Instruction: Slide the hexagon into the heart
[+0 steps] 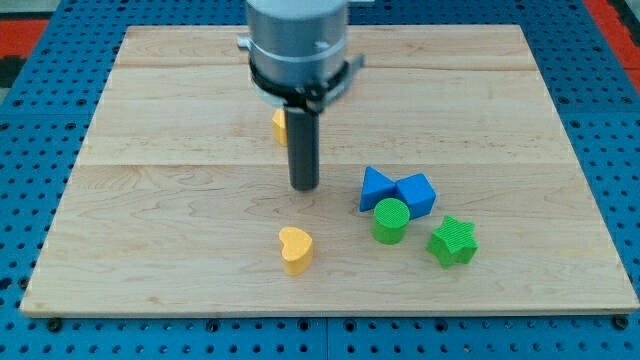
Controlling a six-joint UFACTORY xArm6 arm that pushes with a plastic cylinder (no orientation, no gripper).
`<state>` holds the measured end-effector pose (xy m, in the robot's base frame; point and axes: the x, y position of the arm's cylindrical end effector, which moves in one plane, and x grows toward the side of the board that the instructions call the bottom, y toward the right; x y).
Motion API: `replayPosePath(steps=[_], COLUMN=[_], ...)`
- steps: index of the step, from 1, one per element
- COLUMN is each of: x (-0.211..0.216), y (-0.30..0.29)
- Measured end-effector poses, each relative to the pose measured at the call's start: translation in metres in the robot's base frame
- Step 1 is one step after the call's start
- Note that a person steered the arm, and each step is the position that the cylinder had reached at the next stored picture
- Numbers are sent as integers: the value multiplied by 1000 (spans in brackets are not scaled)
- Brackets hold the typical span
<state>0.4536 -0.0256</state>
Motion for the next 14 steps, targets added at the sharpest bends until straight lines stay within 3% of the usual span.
replayPosePath(steps=[1, 2, 3, 5, 7, 8, 9, 10, 11, 12, 14], x=[-39, -77, -81, -76, 23, -21, -52, -2, 39, 25, -24], y=[43, 25, -47, -88, -29, -38, -82, -110, -75, -102, -63])
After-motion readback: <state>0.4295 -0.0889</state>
